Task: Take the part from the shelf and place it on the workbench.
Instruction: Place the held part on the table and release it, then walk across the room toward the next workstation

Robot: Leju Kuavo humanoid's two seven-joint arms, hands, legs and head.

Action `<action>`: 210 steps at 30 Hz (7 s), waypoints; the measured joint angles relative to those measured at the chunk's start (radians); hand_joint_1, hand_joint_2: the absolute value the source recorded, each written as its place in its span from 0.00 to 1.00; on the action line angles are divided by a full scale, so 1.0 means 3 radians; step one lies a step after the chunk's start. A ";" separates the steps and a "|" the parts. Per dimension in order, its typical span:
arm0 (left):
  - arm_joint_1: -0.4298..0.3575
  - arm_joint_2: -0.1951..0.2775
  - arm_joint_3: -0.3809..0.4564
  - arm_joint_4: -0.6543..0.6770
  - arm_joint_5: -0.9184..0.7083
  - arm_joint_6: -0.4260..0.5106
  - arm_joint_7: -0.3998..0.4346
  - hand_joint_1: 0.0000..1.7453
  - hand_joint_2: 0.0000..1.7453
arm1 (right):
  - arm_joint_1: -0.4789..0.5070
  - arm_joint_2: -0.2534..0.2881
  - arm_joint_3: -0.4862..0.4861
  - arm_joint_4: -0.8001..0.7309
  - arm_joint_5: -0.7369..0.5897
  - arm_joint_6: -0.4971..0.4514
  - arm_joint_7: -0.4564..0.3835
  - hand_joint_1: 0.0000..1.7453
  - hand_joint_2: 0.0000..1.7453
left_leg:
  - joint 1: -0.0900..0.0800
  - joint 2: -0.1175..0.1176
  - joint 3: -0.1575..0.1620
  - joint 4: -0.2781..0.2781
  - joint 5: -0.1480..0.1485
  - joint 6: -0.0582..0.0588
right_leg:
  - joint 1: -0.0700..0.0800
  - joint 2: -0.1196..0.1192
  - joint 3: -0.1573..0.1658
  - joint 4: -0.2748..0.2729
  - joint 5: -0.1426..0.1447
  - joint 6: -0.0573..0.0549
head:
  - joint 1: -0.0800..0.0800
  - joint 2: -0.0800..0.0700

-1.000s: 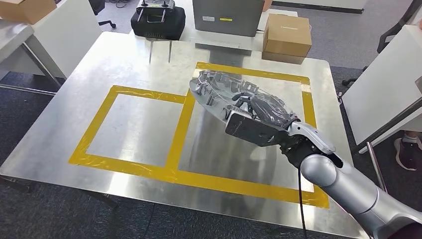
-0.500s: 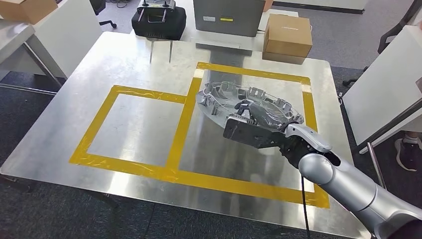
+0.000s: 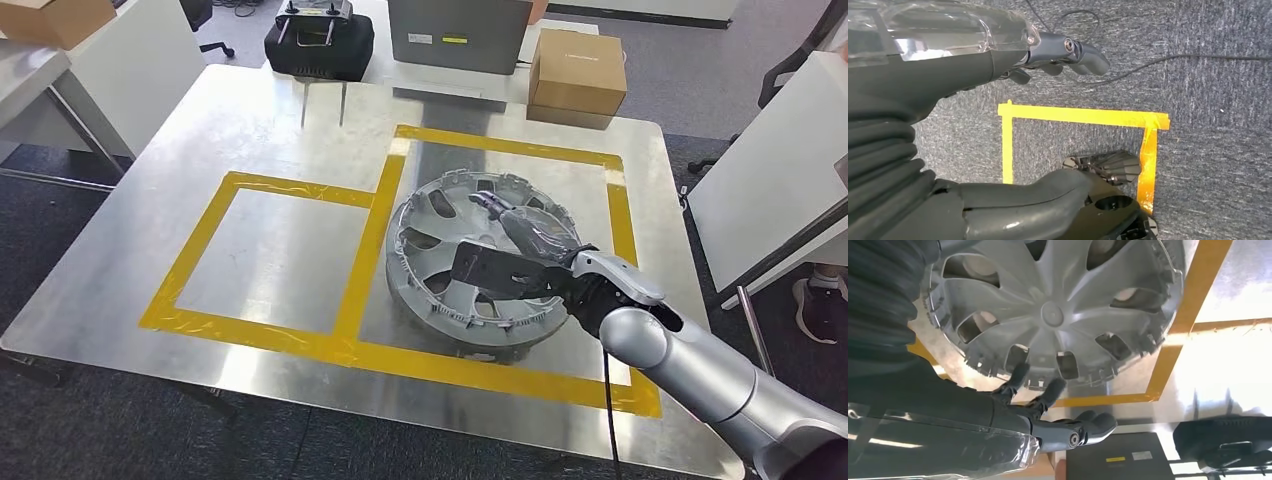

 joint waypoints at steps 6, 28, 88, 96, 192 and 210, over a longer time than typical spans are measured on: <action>0.0001 0.0000 0.0001 0.0000 -0.0021 -0.0003 -0.0059 0.00 0.00 | 0.0045 0.0011 -0.0007 -0.0079 0.0063 -0.0204 -0.0179 0.00 1.00 | 0.0000 0.0000 0.0000 0.0000 0.0000 0.0000 | 0.0000 0.0000 0.0000 0.0000 0.0000 0.0000 | 0.0000 0.0000; 0.0067 0.0002 0.0017 0.0000 -0.0059 0.0144 -0.0107 0.00 0.00 | 0.1592 0.0777 -0.0727 -0.1657 -0.1888 -0.1118 -0.3033 0.00 0.00 | -0.0009 -0.0018 0.0006 0.0007 -0.0013 0.0016 | -0.0004 -0.0010 0.0016 -0.0014 -0.0004 0.0014 | -0.0001 0.0000; 0.0052 -0.0002 0.0103 -0.0002 -0.0061 0.0208 0.0007 0.00 0.00 | 0.1894 0.1238 -0.0876 -0.1706 -0.2107 -0.1258 -0.3200 0.00 0.00 | 0.0090 -0.0005 0.0182 0.0216 -0.0082 -0.0193 | 0.0033 -0.0074 -0.0127 -0.0020 0.0176 -0.0087 | -0.0055 0.0000; 0.0043 -0.0018 0.0105 -0.0003 -0.0061 0.0237 0.0039 0.00 0.00 | 0.2110 0.1255 -0.1198 -0.1435 -0.2368 -0.1814 -0.3358 0.00 0.00 | 0.0043 -0.0033 0.0074 -0.0028 0.0008 0.0065 | -0.0002 -0.0053 -0.0326 0.0479 -0.0291 0.0062 | -0.0005 0.0000; 0.0067 0.0030 0.0276 -0.0007 -0.0059 0.0225 0.0072 0.00 0.00 | 0.1485 0.1855 -0.1182 0.4403 -0.3203 -0.1186 -0.2747 0.00 0.00 | 0.0090 0.0156 -0.0029 0.0112 -0.0040 0.0012 | 0.0025 -0.0013 -0.0375 0.0979 -0.0459 0.0025 | 0.0148 0.0000; 0.0070 0.0098 0.0277 -0.0008 -0.0058 0.0229 0.0120 0.00 0.00 | 0.1579 0.1948 -0.1148 0.4443 -0.3233 -0.1209 -0.2741 0.00 0.00 | 0.0052 -0.0196 -0.0212 0.0417 -0.0032 -0.0066 | 0.0105 0.0199 0.0102 0.0017 -0.0049 -0.0182 | -0.0015 0.0000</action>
